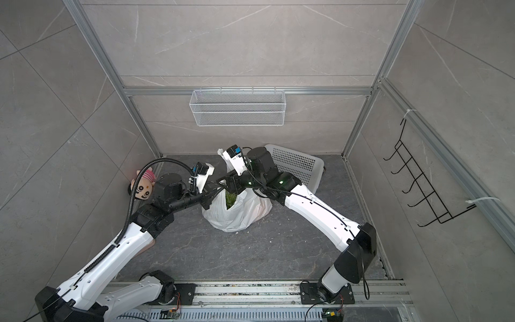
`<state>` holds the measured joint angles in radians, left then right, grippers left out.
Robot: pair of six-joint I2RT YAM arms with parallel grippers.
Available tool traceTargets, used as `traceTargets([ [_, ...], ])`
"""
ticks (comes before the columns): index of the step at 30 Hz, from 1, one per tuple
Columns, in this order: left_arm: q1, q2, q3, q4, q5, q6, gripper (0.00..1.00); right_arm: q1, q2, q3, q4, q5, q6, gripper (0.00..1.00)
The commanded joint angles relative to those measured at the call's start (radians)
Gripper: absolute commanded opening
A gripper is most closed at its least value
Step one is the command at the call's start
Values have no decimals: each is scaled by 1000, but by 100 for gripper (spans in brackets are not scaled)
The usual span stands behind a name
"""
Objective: Place the pineapple into a plastic bag & tie a knot
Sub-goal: Adjust the plastic bag at the center of the board.
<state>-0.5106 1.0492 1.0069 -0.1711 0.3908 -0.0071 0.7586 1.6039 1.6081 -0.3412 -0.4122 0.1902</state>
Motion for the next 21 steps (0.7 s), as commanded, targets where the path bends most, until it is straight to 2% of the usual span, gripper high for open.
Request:
traceTargets([
  [1,8,-25,1,81,45,15,0,2,18,30,15,-36,28,45],
  [4,8,-26,-10,97,47,13,0,3,23,39,13,-63,39,22],
  [6,10,-29,-21,113,39,7,0,2,28,56,4,-94,51,2],
  [7,11,-33,-28,124,33,2,0,3,25,59,4,-99,60,0],
  [8,12,-36,-35,135,23,-5,2,2,18,58,11,-97,73,0],
  [11,12,-51,-79,191,-3,-34,27,1,-10,52,42,-44,117,0],
  [12,12,-55,-106,228,-3,-46,31,2,-21,52,47,-25,130,0],
  [16,12,-51,-217,431,1,-92,39,3,-42,50,72,11,184,0],
  [21,13,-12,-329,727,17,-123,39,2,-52,59,65,33,210,0],
])
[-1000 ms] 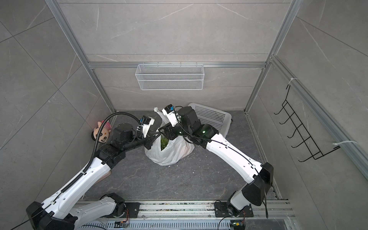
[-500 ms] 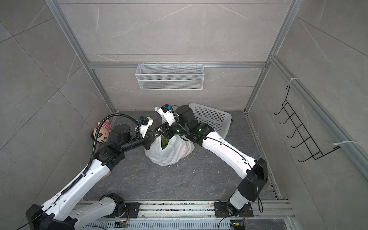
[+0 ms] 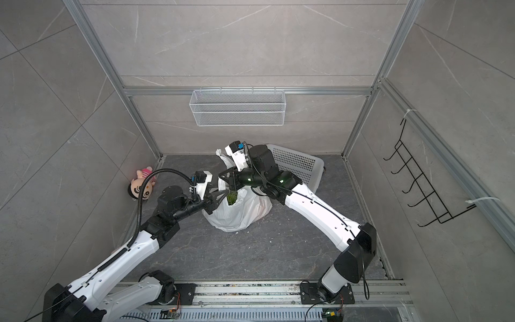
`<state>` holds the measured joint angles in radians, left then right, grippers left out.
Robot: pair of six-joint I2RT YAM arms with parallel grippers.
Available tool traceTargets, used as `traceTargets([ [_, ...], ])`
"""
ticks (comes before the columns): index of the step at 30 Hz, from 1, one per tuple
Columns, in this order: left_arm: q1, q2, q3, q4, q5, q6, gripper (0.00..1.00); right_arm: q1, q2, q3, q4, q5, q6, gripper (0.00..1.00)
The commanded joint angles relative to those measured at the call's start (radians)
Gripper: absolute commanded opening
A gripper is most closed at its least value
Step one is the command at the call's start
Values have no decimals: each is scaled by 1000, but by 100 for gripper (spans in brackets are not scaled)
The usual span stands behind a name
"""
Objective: Place the pineapple into a plastic bag & tie a knot
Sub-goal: Adjust the plastic bag at the center of the board.
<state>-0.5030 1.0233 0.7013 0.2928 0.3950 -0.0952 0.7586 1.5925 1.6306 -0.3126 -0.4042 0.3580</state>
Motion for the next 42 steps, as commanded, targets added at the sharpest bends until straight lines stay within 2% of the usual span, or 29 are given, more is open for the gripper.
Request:
traceTargets([
  [1,5,25,-34,302,11,-36,39,2,-42,38,35,23,44,0],
  [7,4,126,-36,410,23,-44,31,3,-48,61,40,47,75,0],
  [13,6,186,-42,479,-2,-53,30,2,-54,79,58,37,91,0],
  [16,6,188,-36,490,1,-52,5,2,-47,84,33,45,76,0],
  [17,7,182,-40,491,1,-46,0,1,-44,92,11,74,67,0],
  [18,9,174,-46,491,-5,-44,0,-3,-42,100,-11,101,54,3],
  [21,17,146,-75,492,-5,-39,0,-18,-42,110,-49,258,-1,56],
  [22,20,139,-82,492,0,-40,0,-27,-38,109,-50,303,-25,67],
  [23,22,133,-84,489,13,-40,0,-36,-27,112,-50,334,-52,73],
  [26,24,113,-90,479,23,-38,0,-70,53,168,-90,384,-114,80],
  [31,30,90,-103,464,29,-33,0,-79,218,290,-125,331,-297,82],
  [35,34,83,-102,448,41,-31,0,-80,328,374,-95,320,-322,82],
  [42,38,79,-103,429,60,-36,0,-80,528,561,-55,537,-223,79],
])
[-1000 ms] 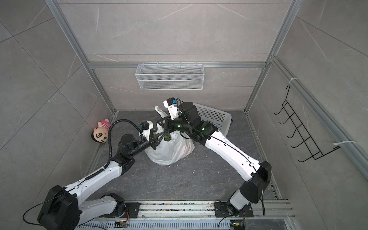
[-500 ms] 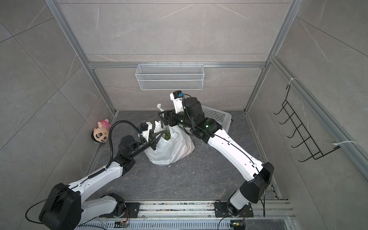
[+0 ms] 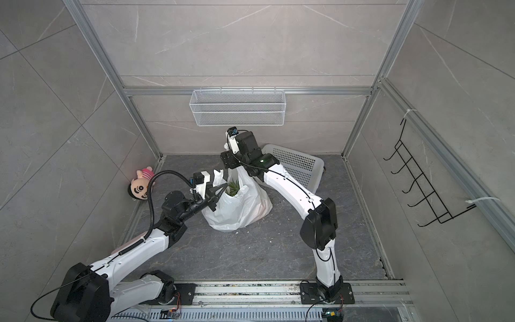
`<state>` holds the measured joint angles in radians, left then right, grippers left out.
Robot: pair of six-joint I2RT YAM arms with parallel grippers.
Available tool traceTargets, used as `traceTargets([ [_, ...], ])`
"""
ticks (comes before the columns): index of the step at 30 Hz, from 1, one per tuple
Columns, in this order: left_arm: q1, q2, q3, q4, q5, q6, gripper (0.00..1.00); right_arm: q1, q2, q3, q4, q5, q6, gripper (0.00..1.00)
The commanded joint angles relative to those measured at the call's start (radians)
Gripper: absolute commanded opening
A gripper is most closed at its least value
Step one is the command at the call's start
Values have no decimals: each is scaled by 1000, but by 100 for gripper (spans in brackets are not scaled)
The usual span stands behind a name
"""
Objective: Place the pineapple into a plastic bag & tie a knot
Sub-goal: Adjust the plastic bag at the center of the board.
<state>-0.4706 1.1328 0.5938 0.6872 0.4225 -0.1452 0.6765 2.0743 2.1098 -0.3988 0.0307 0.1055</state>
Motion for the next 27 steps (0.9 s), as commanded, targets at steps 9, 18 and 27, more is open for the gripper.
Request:
traceTargets([
  [9,19,-83,-18,-4,-1,15,0,3,143,218,51,140,59,9],
  [18,23,-232,24,-193,-155,-39,0,-4,-209,-36,-26,184,15,0],
  [27,23,-280,232,-340,-295,-1,0,-23,-633,-275,1,166,-36,0],
])
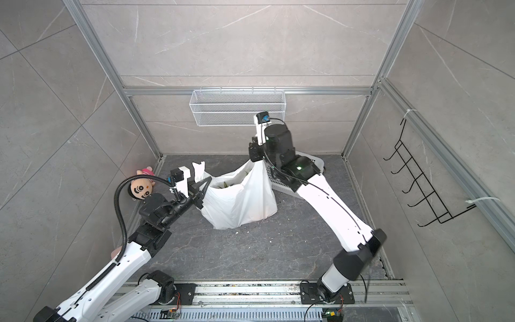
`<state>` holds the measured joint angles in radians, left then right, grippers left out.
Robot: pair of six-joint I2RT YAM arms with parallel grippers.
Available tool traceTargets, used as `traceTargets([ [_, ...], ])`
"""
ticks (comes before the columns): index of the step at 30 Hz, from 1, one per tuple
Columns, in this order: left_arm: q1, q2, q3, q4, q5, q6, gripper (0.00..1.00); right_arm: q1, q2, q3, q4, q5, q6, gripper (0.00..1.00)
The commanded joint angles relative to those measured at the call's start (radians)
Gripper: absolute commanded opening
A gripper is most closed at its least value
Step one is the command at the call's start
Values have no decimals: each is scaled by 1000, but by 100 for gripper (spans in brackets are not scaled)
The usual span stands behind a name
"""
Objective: Place the pineapple into a plastic bag & tie a knot
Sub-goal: Adjust the plastic bag at the center of the board.
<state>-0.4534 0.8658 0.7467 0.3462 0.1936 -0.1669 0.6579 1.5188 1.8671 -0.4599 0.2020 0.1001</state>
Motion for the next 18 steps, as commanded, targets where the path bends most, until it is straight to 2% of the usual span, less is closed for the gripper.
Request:
traceTargets([
  [1,5,-13,96,-2,-61,38,0,-5,-115,-61,74,-24,-32,0],
  [4,5,-3,114,-25,11,66,0,-6,-192,-159,66,-112,-31,0],
  [8,5,52,58,2,122,44,0,-6,-280,-369,128,-257,-29,0],
  [13,5,148,5,63,196,31,0,-6,-318,-562,205,-363,-47,0],
  [18,5,221,5,75,202,13,0,-6,-279,-565,199,-411,-43,0],
])
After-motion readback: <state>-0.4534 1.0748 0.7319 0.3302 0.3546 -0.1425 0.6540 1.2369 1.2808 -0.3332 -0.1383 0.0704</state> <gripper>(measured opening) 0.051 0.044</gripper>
